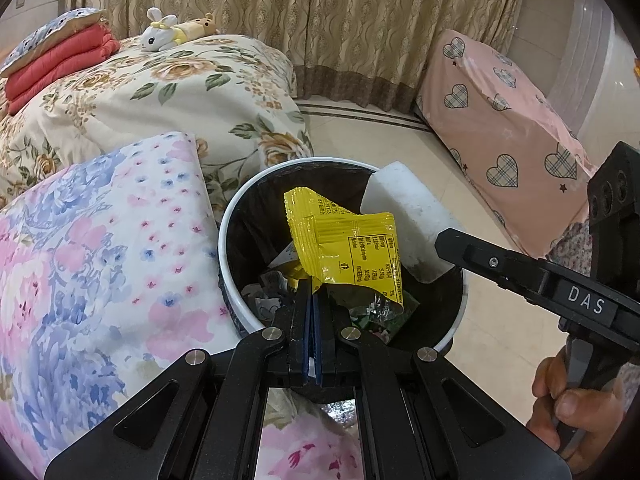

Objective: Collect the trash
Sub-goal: 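Lower both grippers into the bin and open them to drop the items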

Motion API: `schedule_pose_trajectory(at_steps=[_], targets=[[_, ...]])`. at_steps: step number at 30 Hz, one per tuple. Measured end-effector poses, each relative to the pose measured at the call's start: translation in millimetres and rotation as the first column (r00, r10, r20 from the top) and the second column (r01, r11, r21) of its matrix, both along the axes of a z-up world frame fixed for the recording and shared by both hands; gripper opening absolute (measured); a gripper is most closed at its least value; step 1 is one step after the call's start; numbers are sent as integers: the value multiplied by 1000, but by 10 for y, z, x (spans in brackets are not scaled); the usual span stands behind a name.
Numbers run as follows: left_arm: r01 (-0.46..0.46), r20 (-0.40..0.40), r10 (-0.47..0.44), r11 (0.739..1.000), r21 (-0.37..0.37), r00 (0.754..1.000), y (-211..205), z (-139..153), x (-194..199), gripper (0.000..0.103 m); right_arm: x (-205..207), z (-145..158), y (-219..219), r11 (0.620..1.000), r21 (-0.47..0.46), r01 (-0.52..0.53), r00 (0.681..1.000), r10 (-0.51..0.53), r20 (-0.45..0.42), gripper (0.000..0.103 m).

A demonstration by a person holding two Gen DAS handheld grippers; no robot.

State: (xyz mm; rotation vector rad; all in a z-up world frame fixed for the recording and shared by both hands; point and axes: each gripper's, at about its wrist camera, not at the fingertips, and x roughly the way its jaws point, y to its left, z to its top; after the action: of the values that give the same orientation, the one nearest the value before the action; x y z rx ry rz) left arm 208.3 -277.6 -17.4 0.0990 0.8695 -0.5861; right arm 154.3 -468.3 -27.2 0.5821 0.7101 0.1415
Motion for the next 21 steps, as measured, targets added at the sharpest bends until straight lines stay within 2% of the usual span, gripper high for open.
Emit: schedule_pose_trajectory(at_steps=[21], targets=[[5,4,-5,1000,9,1000,-69,16,48,1,55,-50,-42,1000,5,7,1000,-7,-9,30]])
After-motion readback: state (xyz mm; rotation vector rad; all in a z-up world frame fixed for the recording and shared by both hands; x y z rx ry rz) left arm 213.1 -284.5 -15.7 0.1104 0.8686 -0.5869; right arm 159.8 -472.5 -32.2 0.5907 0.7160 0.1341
